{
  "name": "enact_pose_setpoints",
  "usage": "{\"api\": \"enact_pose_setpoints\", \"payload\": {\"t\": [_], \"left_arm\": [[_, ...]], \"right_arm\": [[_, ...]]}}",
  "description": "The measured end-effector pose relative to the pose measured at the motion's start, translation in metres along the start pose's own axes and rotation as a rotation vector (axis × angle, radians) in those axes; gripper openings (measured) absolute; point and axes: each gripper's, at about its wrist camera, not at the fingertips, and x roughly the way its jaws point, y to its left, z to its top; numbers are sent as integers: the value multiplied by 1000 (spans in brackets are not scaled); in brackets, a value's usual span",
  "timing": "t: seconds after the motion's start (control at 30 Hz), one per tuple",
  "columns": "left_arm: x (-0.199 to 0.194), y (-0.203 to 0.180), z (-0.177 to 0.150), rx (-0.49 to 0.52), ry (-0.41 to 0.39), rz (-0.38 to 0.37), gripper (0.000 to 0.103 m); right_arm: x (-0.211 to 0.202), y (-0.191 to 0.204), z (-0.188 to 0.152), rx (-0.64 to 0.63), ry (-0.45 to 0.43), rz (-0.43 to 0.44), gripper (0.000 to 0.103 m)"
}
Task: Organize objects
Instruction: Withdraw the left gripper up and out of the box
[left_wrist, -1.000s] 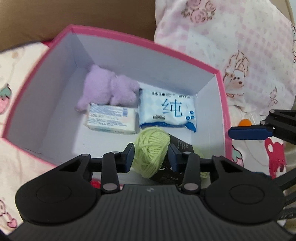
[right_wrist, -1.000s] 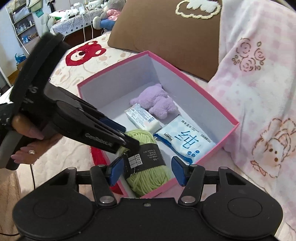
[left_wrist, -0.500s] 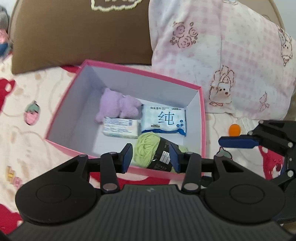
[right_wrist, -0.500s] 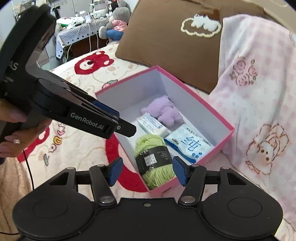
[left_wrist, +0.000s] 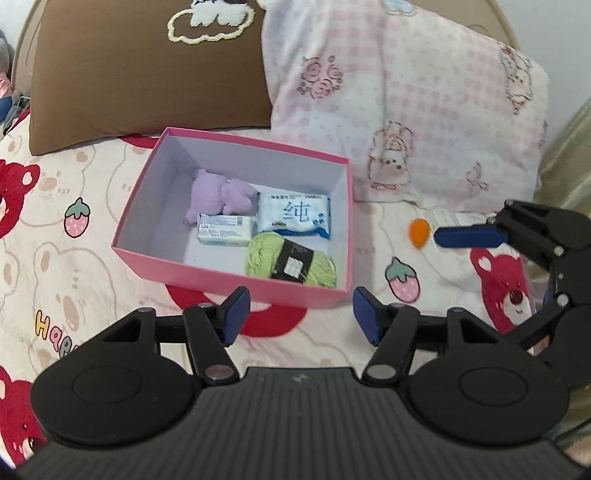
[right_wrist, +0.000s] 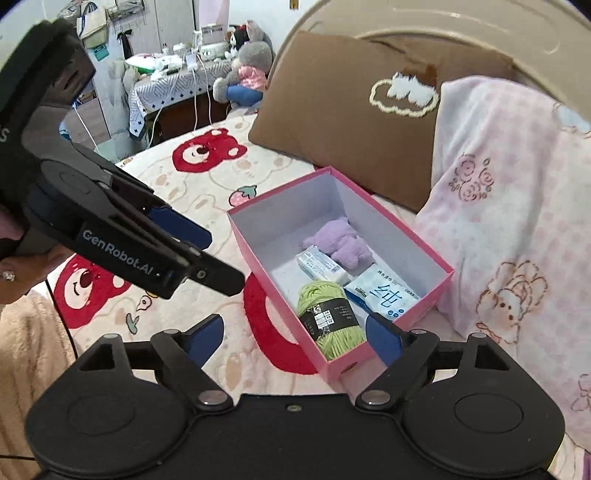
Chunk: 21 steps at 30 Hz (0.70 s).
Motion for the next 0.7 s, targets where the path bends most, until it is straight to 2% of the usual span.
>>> {"api": "enact_pose_setpoints", "payload": {"t": [0.2,0.27,0.4,0.53,0.7], "left_arm": [[-17,-12,-12,18,19,5,63],[-23,-18,-16,35,11,3,67],[-30,-35,-25,79,8,-8,69],[-29,-50,-34,108,33,-46,70],[-24,-70,-38,142,60,-54,72]], "right_arm": [[-24,8,-14,-29,2,-23,87],[-34,9,-21,-30,-4,-34,87],[-48,2,-37,3,5,-62,87],[-59,-9,-57,48,22,-84,87],[-74,-18,-76,72,32,-108,87]]}}
